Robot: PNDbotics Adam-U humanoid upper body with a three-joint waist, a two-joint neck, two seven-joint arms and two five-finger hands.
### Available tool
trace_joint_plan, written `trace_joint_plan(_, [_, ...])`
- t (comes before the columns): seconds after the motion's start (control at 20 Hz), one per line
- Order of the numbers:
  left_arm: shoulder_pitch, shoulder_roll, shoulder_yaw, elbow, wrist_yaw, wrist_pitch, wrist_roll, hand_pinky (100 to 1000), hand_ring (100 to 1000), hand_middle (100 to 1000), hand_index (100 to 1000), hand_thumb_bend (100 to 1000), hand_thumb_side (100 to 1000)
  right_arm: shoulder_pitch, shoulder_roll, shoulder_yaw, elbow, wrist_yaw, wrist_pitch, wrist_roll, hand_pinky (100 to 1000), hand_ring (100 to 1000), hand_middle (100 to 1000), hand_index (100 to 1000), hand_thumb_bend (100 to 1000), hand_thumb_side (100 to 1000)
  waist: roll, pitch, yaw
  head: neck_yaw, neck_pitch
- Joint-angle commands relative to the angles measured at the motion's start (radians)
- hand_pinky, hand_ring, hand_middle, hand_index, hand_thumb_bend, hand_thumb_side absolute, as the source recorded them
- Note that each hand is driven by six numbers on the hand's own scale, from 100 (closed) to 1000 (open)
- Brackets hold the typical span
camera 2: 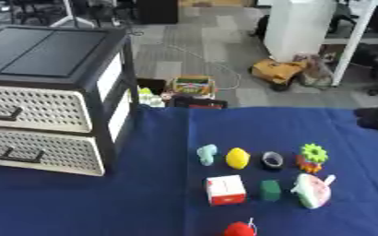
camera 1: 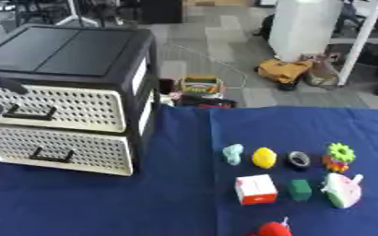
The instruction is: Pick up objects from table and place into drawer.
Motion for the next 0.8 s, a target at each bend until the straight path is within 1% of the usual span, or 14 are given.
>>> trace_joint_plan(0.05, [-0.026,0.022,0.024,-0.004,0.032,-0.118,-0.150,100,100,100,817,100,1000,-0.009,-0.014,-0.010,-0.016,-0.002,-0.001,0.001,705,706,460,840,100,1000,0.004,-0.017,0.000,-0.003,-0.007])
trace_joint_plan(0.2, [-0.032,0.019,0.029,-0.006,0.036,-0.118,-0.167,100,100,100,821,100,1000,-0.009,-0.014,-0.009,-0.016,-0.005,0.000,0.002,705,705,460,840,100,1000,0.004,-0.014,-0.001,-0.002,-0.008])
trace_joint_plan(0.4, [-0.033,0.015,0.030,-0.006,0.010,-0.118,-0.169,100,100,100,826,100,1000,-0.009,-0.013,-0.011,-0.016,-0.008,0.001,0.002,707,706,459,840,100,1000,0.004,-0.010,-0.003,0.001,-0.011])
trace_joint_plan(0.8, [-0.030,0.008,0.025,0.002,-0.075,-0.118,-0.109,100,100,100,838,100,1000,-0.009,-0.012,-0.012,-0.016,-0.009,0.001,0.003,708,706,459,841,100,1000,0.004,-0.004,-0.004,0.004,-0.014])
